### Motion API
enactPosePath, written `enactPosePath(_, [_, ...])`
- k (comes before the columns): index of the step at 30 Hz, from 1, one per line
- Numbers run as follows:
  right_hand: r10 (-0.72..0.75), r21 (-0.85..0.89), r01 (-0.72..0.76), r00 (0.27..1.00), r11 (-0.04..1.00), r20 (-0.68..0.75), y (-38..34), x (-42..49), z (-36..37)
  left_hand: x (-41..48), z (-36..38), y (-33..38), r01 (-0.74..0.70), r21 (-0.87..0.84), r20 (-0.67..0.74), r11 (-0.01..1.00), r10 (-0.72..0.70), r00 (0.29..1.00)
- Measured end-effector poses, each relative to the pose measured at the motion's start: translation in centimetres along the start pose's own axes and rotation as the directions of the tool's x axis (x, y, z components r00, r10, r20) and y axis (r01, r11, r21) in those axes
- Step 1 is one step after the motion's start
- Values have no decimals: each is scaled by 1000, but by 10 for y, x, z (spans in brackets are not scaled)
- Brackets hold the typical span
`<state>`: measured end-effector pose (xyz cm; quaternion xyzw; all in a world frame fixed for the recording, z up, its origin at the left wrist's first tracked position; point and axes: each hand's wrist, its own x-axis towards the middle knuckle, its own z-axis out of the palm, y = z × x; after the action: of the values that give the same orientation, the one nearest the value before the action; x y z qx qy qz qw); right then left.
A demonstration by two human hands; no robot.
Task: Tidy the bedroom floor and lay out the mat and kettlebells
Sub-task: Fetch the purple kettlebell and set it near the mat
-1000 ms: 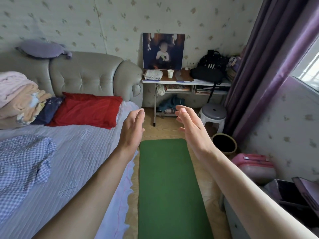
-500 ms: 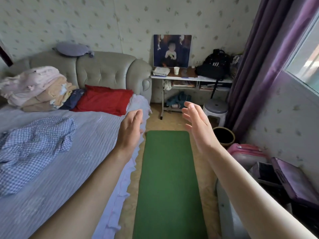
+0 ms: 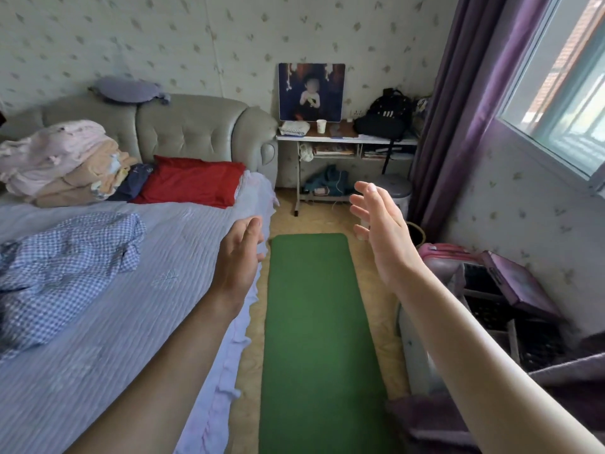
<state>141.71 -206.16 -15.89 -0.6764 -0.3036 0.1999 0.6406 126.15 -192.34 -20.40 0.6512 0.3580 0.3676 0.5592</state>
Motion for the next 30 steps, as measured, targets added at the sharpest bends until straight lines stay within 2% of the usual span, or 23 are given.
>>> enactPosePath(7, [-1,-70,-4,997,998,-78,-13,-127,35,-86,-54,-31,57,-36,113,998,-52,992])
enactPosePath(11, [46,-22,-50,990,999,-131,-18,-184,15,-128,-42,-17,46,-84,253,995,-23,967])
enactPosePath(16, [24,-71,-50,943,996,-331,-29,-257,-35,-192,-8,4,7,-145,412,989,54,909])
enactPosePath(19, [10,-63,-42,900,997,-436,-35,-305,-73,-237,23,14,1,-160,524,987,84,847])
enactPosePath(22, [10,-49,-47,822,998,-570,-35,-371,-120,-295,66,26,21,-137,663,990,76,744])
enactPosePath(27, [49,-65,-146,666,987,-744,-14,-497,-195,-411,129,32,65,-153,803,986,86,589])
enactPosePath(30, [130,-9,-232,579,973,-805,12,-579,-232,-496,158,16,77,-87,877,993,39,480])
